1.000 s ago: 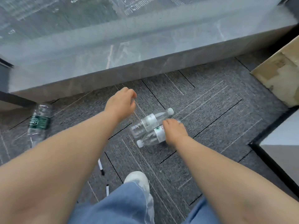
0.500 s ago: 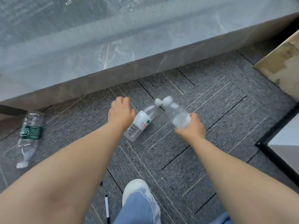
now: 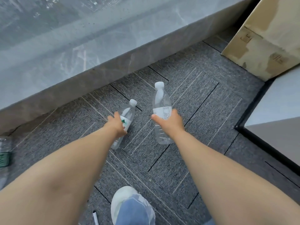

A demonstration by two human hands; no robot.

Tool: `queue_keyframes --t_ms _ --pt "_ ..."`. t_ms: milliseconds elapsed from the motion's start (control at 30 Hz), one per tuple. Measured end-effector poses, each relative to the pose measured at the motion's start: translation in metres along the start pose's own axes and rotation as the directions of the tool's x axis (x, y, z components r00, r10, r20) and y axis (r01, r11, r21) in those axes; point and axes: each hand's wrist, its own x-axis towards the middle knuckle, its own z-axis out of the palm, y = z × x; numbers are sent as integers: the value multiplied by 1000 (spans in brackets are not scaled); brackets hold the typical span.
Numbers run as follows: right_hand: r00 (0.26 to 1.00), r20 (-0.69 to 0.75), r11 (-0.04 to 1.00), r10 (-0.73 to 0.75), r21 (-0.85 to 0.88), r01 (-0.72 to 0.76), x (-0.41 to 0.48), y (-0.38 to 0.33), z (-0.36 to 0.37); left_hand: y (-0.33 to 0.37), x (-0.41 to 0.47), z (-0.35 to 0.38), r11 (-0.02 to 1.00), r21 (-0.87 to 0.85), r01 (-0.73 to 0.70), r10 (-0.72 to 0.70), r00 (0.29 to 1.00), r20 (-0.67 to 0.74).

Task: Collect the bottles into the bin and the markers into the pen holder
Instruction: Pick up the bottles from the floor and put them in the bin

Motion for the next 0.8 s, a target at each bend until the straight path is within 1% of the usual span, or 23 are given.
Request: queue_keyframes --t_ms 67,100,167,200,267,333,400,467,567,667,733,800 --pt "999 -32 997 26 75 -23 -2 1 -3 4 -3 -10 999 -36 6 -9 997 -71" --pt "997 -56 988 55 146 -46 -5 0 -4 5 -7 -16 997 -71 2 -10 992 -123" --pt "984 -104 946 146 305 -108 -22 -4 -5 11 -23 -23 984 -179 -9 -30 976 -214" --pt "975 -112 920 191 366 -138 -36 -7 -6 15 -36 -25 971 -237 -13 -44 972 -233" --pt "965 -80 877 250 440 -191 -73 -8 -6 22 -69 -24 951 -307 -33 -38 974 -223" --pt "955 -65 857 288 464 -226 -121 -5 -9 28 -109 -21 943 -316 -102 34 976 -213" --pt "938 -97 838 332 487 -246 -172 1 -20 32 -155 -22 937 -303 -175 118 973 -197" --pt "910 -130 807 394 522 -275 -223 9 -40 36 -202 -30 943 -246 -226 185 967 -176" --pt "860 -171 778 482 535 -329 -293 23 -89 48 -278 -49 933 -190 -307 285 949 -134" --pt "810 -236 756 537 560 -338 -349 24 -149 75 -350 -72 912 -201 -357 342 934 -105" --pt "789 -263 749 555 571 -337 -377 16 -185 97 -391 -85 897 -189 -399 392 917 -74" --pt "783 -292 750 549 586 -306 -404 4 -217 117 -426 -95 873 -142 -467 467 884 -37"
